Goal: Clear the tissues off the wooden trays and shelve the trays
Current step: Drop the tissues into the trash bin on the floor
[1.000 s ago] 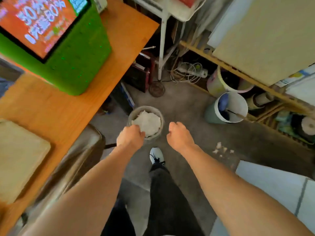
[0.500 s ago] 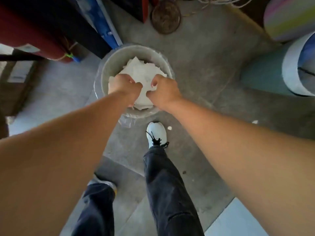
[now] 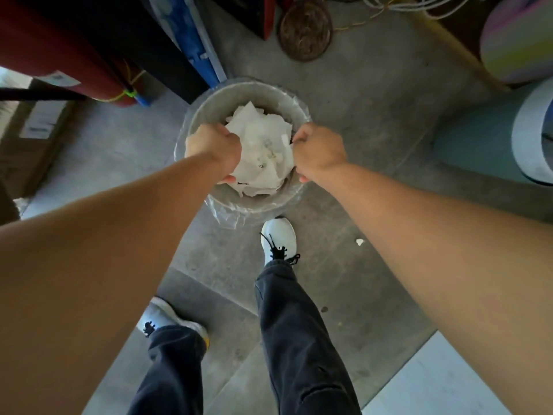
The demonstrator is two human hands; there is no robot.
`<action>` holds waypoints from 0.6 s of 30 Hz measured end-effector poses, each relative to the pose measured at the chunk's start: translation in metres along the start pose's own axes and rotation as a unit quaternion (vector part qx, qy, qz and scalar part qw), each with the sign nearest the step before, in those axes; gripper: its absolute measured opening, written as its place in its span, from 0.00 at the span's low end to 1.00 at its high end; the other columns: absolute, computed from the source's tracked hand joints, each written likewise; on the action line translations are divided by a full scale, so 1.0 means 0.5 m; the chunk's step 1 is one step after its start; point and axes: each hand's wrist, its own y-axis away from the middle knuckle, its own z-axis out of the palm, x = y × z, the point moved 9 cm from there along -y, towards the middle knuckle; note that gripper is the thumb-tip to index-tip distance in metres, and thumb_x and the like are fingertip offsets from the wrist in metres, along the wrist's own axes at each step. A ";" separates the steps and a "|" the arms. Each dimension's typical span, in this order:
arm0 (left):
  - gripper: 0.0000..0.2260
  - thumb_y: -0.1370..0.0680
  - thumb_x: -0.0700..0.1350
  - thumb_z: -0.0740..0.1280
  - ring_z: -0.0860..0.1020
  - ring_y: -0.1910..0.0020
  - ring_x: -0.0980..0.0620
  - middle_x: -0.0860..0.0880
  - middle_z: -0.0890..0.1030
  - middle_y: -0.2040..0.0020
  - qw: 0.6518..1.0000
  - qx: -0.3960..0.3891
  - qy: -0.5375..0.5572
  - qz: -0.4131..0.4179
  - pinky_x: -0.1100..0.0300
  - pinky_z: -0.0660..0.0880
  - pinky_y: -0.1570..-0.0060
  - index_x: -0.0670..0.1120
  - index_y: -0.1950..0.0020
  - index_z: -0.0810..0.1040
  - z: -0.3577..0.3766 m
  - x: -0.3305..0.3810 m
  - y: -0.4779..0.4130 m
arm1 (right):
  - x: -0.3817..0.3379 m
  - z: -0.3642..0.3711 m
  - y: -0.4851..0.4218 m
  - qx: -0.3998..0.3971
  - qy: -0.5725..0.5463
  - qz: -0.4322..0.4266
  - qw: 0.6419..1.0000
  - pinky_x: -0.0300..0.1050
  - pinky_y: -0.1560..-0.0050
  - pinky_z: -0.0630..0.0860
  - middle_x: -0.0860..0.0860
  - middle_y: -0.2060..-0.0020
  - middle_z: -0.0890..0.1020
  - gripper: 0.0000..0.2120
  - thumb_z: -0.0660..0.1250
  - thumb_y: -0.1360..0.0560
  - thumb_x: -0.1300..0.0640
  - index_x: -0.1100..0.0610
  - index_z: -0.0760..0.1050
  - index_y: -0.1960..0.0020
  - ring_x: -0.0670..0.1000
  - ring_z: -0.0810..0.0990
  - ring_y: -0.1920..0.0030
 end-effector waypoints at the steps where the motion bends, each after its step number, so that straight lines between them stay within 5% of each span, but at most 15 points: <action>1: 0.13 0.19 0.45 0.58 0.84 0.59 0.42 0.44 0.78 0.45 1.000 -0.001 -0.008 0.001 0.52 0.83 0.69 0.49 0.37 0.76 -0.004 0.000 0.001 | 0.003 -0.004 0.000 0.002 0.012 -0.003 1.000 0.55 0.50 0.82 0.60 0.50 0.83 0.14 0.56 0.23 0.61 0.60 0.78 0.46 0.61 0.83 0.51; 10: 0.12 0.23 0.45 0.59 0.80 0.59 0.41 0.43 0.77 0.57 0.977 0.011 -0.171 0.128 0.51 0.79 0.60 0.45 0.44 0.77 0.043 0.001 0.066 | 0.090 -0.027 0.065 0.049 0.024 0.000 0.998 0.44 0.58 0.72 0.58 0.52 0.82 0.07 0.61 0.24 0.57 0.57 0.77 0.52 0.58 0.79 0.53; 18: 0.12 0.24 0.46 0.58 0.78 0.55 0.38 0.40 0.80 0.51 0.923 -0.068 -0.310 0.217 0.51 0.76 0.58 0.45 0.48 0.78 0.246 0.001 0.189 | 0.345 -0.018 0.206 0.081 -0.071 0.153 0.982 0.47 0.58 0.74 0.58 0.53 0.81 0.07 0.61 0.23 0.58 0.60 0.75 0.48 0.60 0.80 0.53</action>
